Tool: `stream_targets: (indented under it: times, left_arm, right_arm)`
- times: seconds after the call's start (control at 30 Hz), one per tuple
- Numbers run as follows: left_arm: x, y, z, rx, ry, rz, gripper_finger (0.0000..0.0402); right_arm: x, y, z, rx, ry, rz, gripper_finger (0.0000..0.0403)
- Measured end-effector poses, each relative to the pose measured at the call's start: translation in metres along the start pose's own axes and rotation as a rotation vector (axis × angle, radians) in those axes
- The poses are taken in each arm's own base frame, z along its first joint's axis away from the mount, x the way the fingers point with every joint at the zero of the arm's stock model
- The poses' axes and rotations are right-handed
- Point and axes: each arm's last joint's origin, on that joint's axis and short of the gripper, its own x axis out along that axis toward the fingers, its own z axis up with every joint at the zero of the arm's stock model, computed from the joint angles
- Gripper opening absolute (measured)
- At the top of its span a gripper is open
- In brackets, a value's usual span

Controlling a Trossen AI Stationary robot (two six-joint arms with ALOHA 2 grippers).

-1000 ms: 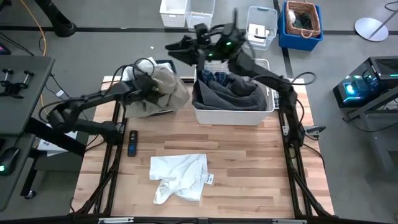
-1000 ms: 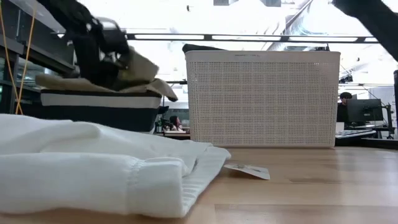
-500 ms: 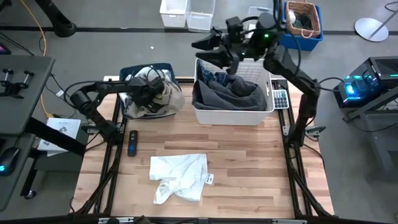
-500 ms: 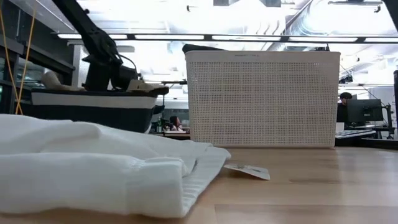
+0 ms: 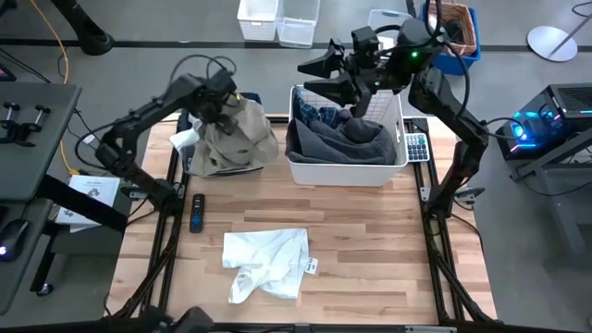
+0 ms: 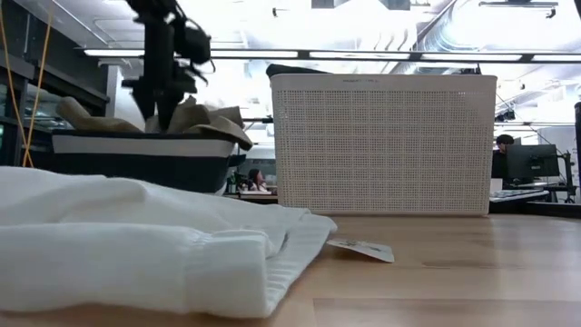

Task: Sort clothes
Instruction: Put the brown short into the blue laundry organizer, then put the white short into the blue laundry organizer

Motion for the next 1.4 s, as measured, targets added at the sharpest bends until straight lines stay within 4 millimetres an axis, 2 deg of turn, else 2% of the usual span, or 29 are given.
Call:
stream_targets:
  times: [0.23,0.37,0.47,0.57,0.63,0.8,0.93,1.0,1.13,1.27,1.4]
  left_arm:
    - [-0.048,0.013,-0.01,-0.049,-0.04,-0.035,0.0225]
    - [-0.079,0.005,-0.026,-0.07,-0.207,-0.322,0.0225]
    - [-0.104,-0.014,-0.047,-0.01,-0.395,-0.549,0.0225]
    - [-0.124,-0.036,-0.083,0.072,-0.517,-0.75,0.0225]
    - [-0.129,-0.052,-0.111,0.142,-0.533,-0.872,0.0225]
    - [-0.115,-0.104,-0.188,0.4,-0.408,-1.098,0.0225]
    - [-0.092,-0.153,-0.247,0.555,-0.318,-1.163,0.0225]
    - [-0.081,-0.172,-0.269,0.659,-0.276,-1.123,0.0225]
    - [-0.061,-0.203,-0.287,0.834,-0.243,-0.952,0.0225]
    - [-0.049,-0.237,-0.291,1.011,-0.28,-0.826,0.023]
    - [-0.038,-0.268,-0.289,1.136,-0.26,-0.7,0.0252]
  right_arm:
    - [0.0,-0.001,-0.002,-0.019,0.018,-0.005,0.024]
    - [-0.001,-0.001,-0.003,-0.016,0.034,-0.012,0.024]
    - [-0.004,0.001,-0.003,-0.018,0.053,-0.018,0.024]
    - [-0.007,0.003,-0.002,-0.025,0.065,-0.023,0.024]
    - [-0.009,0.004,-0.002,-0.036,0.071,-0.024,0.024]
    - [-0.012,0.006,-0.002,-0.028,0.085,-0.028,0.024]
    - [-0.012,0.004,-0.007,-0.006,0.135,-0.043,0.024]
    - [-0.013,0.003,-0.01,-0.006,0.167,-0.052,0.024]
    - [-0.014,0.001,-0.017,0.002,0.224,-0.086,0.024]
    - [-0.015,-0.001,-0.02,0.014,0.25,-0.141,0.024]
    - [-0.016,-0.002,-0.024,0.011,0.281,-0.179,0.024]
